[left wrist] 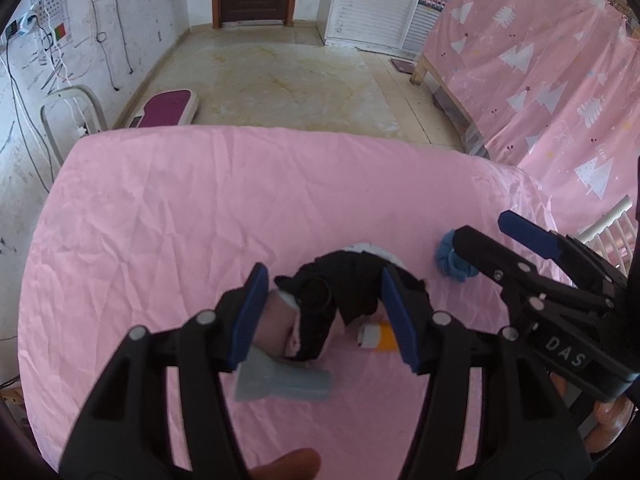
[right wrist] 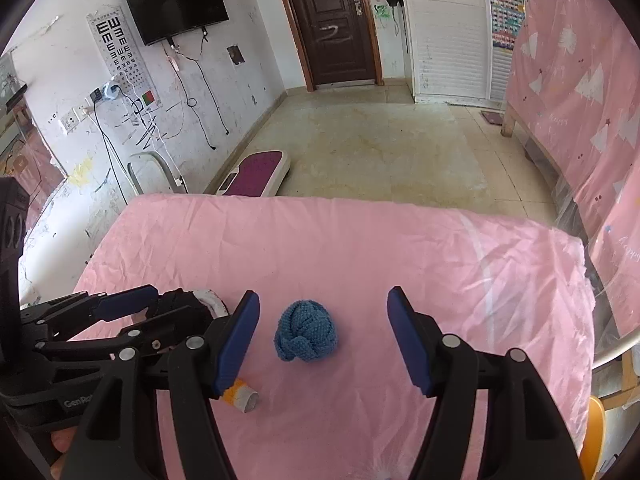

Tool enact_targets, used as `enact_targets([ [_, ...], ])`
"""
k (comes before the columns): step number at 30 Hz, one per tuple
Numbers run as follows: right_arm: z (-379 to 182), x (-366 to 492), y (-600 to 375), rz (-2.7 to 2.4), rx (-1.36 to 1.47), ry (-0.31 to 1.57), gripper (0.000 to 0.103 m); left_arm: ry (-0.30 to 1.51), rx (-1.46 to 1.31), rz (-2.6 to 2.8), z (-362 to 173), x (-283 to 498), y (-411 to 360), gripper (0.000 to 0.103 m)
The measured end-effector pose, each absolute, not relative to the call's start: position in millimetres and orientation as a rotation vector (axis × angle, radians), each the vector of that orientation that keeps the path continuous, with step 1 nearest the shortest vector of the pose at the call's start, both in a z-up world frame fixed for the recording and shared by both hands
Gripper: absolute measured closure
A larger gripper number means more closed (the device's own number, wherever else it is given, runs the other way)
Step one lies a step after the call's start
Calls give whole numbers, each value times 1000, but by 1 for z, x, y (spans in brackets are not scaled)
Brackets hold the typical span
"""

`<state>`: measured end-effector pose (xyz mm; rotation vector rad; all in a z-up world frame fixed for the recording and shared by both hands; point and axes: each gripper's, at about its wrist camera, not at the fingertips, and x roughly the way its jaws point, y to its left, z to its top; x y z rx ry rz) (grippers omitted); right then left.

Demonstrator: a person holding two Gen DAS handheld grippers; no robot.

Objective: Collect trash
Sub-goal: 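Grasp the black cloth with the left tool while the right tool grasps the blue knit ball, then carry both items over the orange bin and open both tools to drop them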

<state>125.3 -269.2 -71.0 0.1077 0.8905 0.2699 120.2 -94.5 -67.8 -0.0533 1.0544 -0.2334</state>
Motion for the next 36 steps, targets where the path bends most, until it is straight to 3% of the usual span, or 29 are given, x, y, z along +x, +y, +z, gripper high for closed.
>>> enact_targets([
  [3,-75,126,-266,271,92,903,49,1047,-42,-242,-68,116,-93,47],
  [13,-91,129,-252,281,31,951,86,1032,-30,-248,-69,109,-95,55],
  [23,-76,112,-259,255,25,895,88,988,-20,-274,-61,94,-93,71],
  [36,-45,70,-291,224,63,807,88,881,6,-267,-23,63,-102,71],
])
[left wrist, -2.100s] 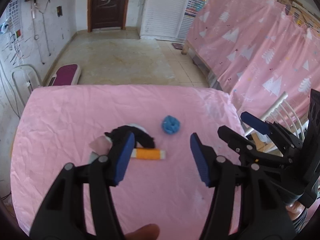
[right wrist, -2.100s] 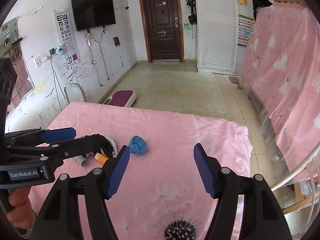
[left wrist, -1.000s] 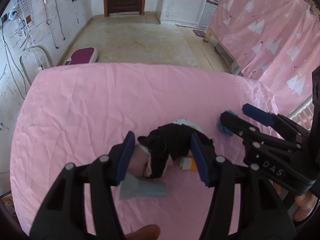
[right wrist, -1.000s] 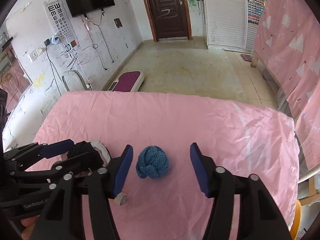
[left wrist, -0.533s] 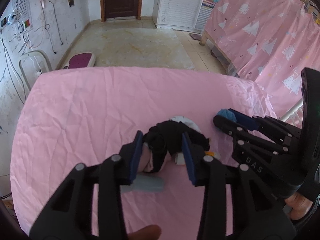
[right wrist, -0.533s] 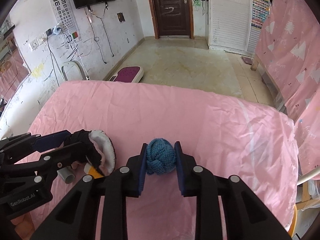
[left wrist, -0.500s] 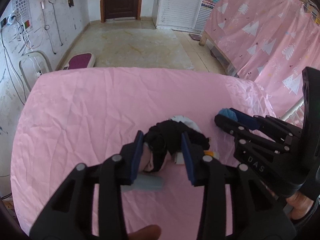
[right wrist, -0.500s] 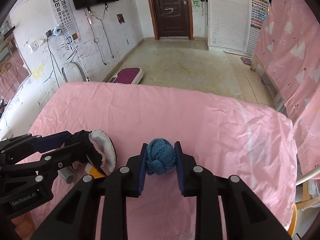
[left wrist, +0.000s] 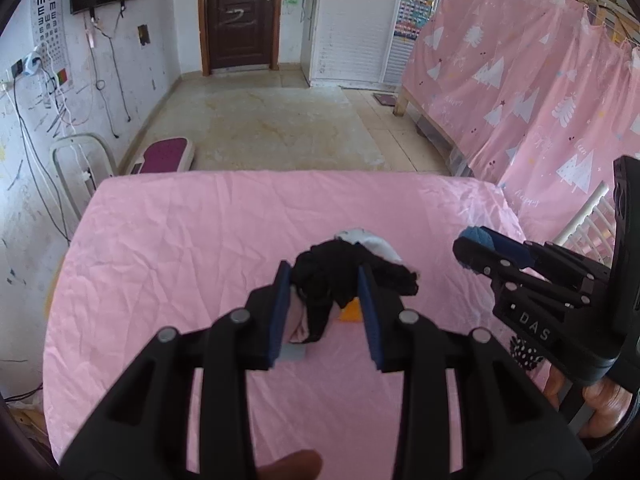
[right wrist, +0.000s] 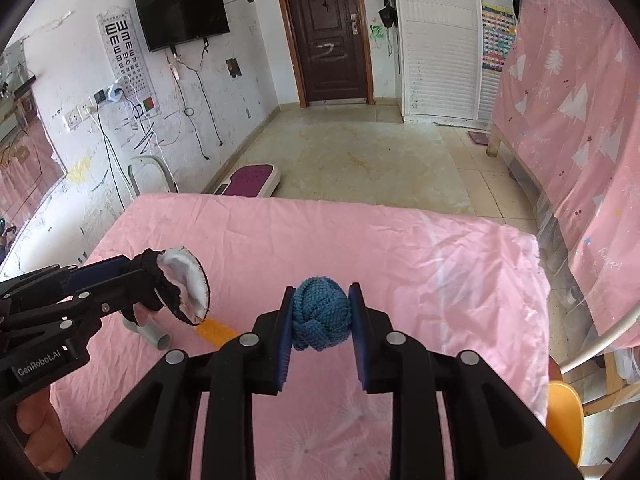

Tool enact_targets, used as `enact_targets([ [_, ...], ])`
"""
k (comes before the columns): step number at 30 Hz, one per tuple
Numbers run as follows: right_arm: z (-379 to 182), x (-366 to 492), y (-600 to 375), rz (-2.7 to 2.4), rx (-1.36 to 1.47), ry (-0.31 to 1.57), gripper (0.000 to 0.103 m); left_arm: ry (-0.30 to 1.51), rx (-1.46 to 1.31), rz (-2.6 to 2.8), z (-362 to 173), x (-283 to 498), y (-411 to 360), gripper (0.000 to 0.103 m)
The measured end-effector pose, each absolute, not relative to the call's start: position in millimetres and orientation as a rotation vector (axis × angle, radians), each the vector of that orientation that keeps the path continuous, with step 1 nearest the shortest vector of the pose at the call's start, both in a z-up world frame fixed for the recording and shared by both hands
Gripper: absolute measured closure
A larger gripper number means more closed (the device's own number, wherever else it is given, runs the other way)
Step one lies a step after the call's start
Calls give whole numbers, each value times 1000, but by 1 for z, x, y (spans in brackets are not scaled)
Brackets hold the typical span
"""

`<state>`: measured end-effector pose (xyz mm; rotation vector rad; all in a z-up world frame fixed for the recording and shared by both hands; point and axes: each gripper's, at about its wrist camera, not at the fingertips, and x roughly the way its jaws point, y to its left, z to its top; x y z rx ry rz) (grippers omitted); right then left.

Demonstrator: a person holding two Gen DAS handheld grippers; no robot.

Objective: Collect trash
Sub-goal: 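Carry both items over the orange bin and open both tools to drop them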

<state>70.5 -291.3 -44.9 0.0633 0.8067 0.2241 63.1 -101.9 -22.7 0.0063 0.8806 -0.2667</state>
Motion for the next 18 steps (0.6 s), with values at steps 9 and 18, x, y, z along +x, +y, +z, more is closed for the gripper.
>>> enact_targets([
  [9,-25,34,-332,190,109,734,88,831,65,-287,-1,38,-131,71],
  [18,-13,-4,-388,129,175,667,88,802,147,-333,10,17,-179,71],
])
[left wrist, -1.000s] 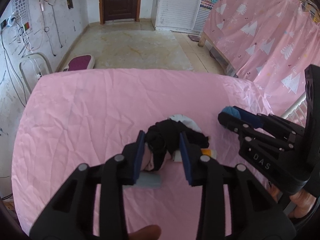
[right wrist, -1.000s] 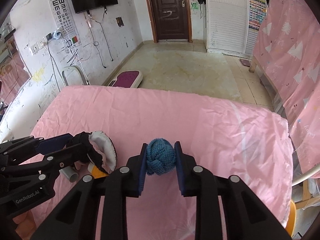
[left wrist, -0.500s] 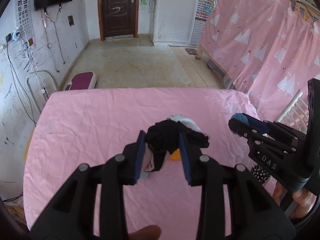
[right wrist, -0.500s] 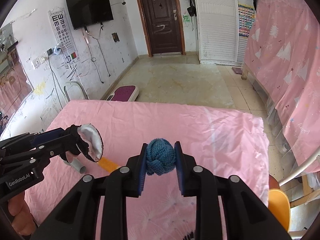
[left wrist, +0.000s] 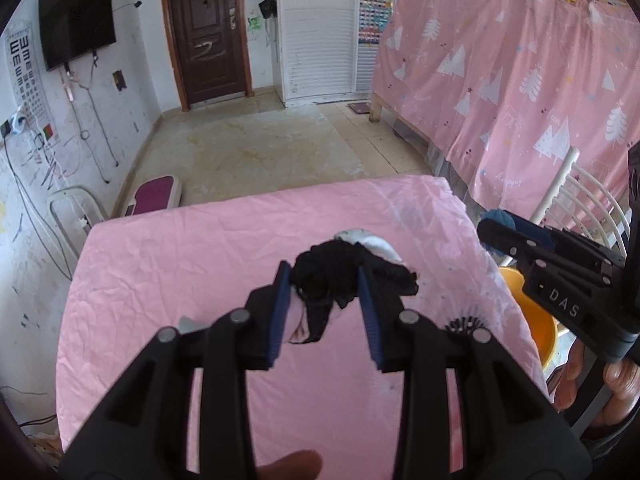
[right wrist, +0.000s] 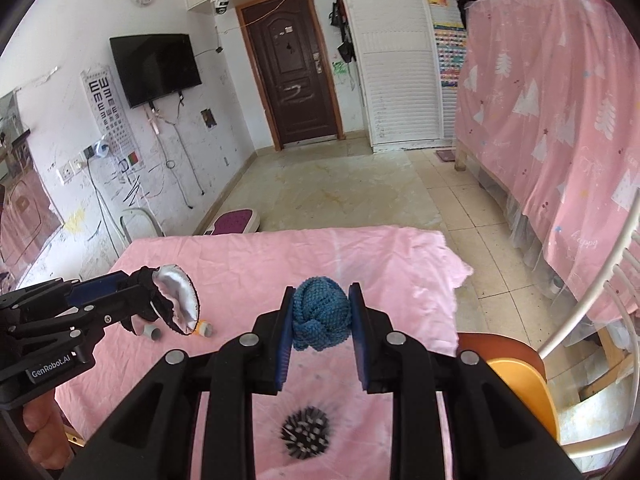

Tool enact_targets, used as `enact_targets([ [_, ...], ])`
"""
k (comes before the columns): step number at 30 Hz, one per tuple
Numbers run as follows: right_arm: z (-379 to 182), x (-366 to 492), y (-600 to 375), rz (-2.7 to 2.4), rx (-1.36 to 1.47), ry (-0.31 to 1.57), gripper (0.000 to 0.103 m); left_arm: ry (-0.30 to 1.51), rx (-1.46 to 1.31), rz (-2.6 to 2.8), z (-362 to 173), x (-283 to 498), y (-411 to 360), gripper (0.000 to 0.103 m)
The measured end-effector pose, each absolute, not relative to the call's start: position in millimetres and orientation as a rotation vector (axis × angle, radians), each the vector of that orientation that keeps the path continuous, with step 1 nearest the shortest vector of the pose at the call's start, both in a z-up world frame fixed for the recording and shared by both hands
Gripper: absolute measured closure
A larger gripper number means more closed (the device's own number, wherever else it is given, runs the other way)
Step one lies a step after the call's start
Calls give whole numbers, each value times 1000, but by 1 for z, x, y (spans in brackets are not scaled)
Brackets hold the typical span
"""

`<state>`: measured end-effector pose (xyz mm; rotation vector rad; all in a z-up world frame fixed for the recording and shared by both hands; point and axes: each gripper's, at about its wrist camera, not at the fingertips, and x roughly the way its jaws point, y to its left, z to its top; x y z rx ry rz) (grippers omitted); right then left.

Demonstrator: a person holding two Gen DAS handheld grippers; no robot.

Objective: Collect trash
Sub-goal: 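Carry both items over the orange bin and open both tools to drop them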

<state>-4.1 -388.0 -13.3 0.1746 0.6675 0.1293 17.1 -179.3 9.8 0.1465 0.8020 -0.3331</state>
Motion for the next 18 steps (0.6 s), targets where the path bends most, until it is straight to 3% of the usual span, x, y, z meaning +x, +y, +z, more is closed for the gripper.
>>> enact_targets([
  [18,-28,-79,-504,-24,315,620,88,827,294,-507,3,-23,-297,71],
])
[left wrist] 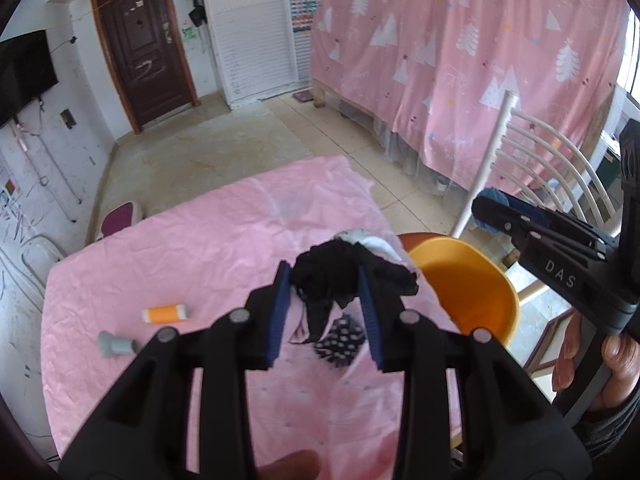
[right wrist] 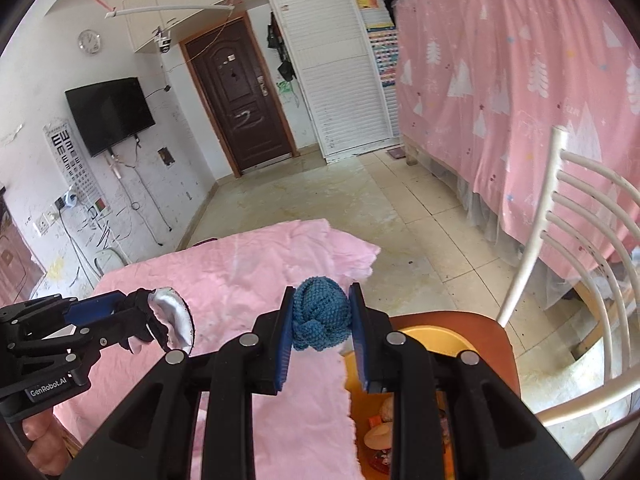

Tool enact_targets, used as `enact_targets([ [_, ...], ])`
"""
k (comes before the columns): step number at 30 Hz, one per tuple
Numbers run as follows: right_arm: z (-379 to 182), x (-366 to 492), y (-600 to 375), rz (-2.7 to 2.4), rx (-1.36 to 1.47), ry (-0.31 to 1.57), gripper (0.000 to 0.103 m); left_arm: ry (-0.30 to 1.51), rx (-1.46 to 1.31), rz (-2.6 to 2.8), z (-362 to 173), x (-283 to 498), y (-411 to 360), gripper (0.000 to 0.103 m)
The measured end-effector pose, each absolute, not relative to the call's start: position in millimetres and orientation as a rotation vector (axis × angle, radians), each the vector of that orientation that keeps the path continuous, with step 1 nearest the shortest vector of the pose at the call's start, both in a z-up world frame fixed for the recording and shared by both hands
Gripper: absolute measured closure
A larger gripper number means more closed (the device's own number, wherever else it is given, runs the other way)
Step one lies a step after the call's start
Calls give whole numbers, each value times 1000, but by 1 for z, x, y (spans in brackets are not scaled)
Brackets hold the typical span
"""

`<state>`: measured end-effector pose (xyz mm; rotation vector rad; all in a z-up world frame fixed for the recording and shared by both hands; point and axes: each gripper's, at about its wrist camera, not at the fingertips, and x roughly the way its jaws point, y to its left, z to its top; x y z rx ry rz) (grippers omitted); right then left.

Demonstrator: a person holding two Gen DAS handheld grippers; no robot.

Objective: Collect trash
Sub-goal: 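Carry both items over the orange bin and open both tools to drop them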

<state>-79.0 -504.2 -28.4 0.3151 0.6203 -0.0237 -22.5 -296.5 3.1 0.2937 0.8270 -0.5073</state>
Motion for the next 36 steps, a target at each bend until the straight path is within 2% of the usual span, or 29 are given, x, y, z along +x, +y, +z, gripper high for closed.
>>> enact_targets([
  [11,-46,-110,-549,-73,373,614,88,865,381,-663,-9,-48,-366,70],
  [18,-52,-119,-563,-96,395,614,88,893,418,-729,-20,-59,-397,63],
  [20,-54,-119,-568,-100,401,617,88,891,424,-731,-21,-60,-399,62],
  [23,-55,-118,-568,-104,404,623,88,893,415,-736,-21,-59,-399,54],
  [36,-57,-101,-546,-107,373,673,85,892,318,-685,-9,-41,-351,53],
])
